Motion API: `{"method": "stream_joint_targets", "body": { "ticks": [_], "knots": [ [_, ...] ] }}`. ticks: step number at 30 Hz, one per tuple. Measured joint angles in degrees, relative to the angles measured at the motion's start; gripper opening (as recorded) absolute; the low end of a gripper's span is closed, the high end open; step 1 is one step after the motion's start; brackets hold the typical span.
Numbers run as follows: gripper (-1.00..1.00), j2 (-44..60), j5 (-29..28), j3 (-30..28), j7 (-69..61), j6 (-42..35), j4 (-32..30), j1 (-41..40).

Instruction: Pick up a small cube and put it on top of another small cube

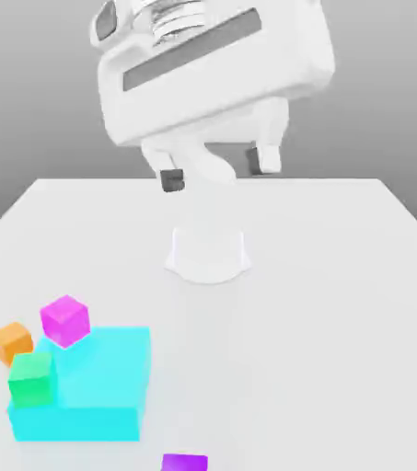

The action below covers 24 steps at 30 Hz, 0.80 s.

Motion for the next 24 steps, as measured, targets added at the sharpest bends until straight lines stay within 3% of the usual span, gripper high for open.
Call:
{"method": "stream_joint_targets", "body": {
  "ticks": [8, 14, 19, 20, 24],
  "knots": [
    [0.0, 15.8, -3.7, -1.1, 24.2, 5.2, 0.2, 1.1],
    [0.0, 26.8, -8.7, -6.3, 43.8, 9.2, 0.2, 5.3],
    [0.0, 36.9, -8.3, -7.1, 47.6, 16.2, 1.8, 6.0],
    [-1.0, 38.2, -8.1, -6.8, 47.5, 17.2, 2.1, 5.8],
    [-1.0, 38.2, -8.1, -6.8, 47.5, 17.3, 2.1, 5.8]
  ]
}}
